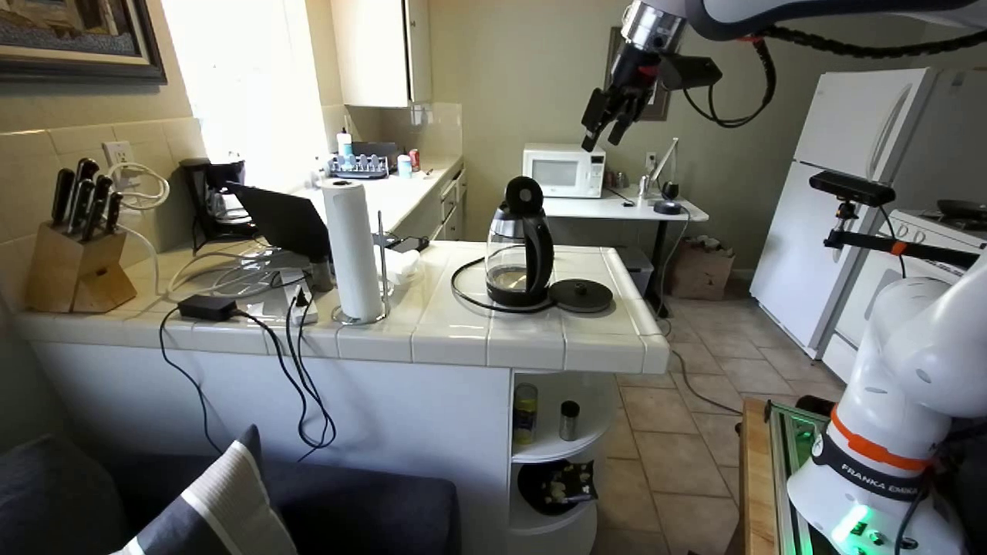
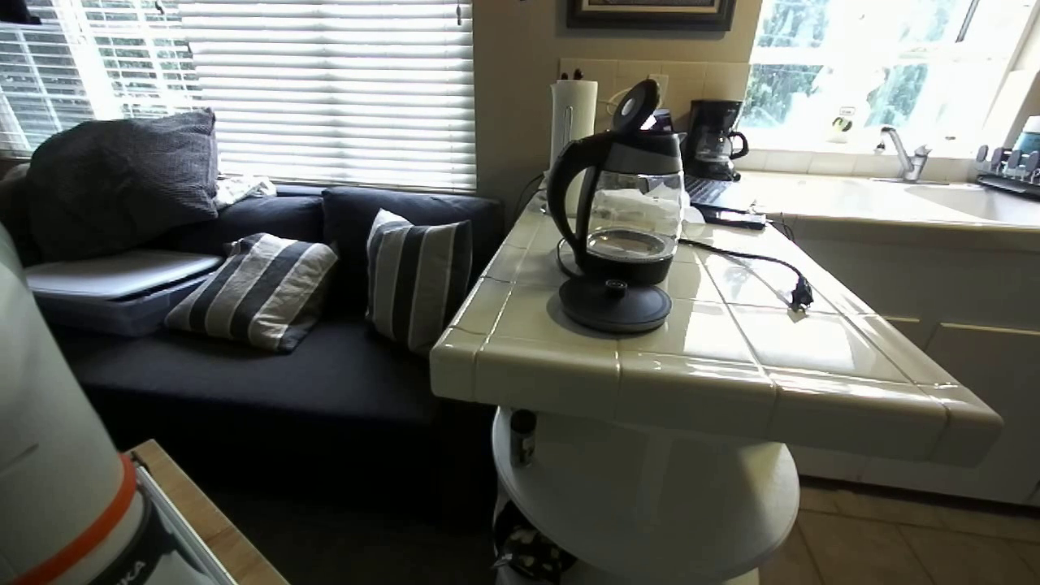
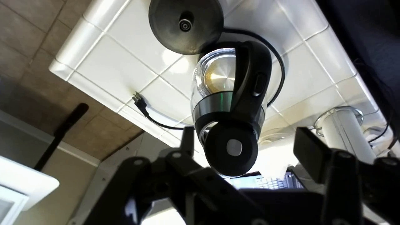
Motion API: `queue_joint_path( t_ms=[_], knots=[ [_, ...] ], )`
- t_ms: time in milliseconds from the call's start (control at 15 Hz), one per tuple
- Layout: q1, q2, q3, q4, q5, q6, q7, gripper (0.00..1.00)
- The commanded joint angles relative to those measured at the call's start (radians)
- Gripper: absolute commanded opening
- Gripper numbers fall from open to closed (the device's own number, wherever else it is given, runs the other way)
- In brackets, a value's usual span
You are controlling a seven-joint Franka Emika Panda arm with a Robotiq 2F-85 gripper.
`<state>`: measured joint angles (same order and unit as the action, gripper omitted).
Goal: Open the lid of the kettle by pressing the button at the center of the lid
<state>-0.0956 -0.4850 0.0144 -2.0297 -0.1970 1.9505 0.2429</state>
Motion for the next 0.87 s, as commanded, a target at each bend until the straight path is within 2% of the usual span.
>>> queue_joint_path(
  t_ms=[0,200,400,467,600,800],
  knots=[
    [0.033,-0.086,-0.071,-0.094,0.01,0.06,-0.234,1.0],
    [0.059,-0.121,-0.171,-0.122,0.033,0.062,-0.472,1.0],
    [0.114,-0.134,-0.325,-0.148,0.043,0.108,-0.703,0.99],
    [0.05,-0.102,-0.229,-0.101,0.023,0.063,-0.587,0.99],
    [0.065,-0.108,-0.296,-0.118,0.037,0.088,-0.682,1.0],
    [0.078,-0.11,-0.306,-0.122,0.04,0.091,-0.7,1.0]
  ],
)
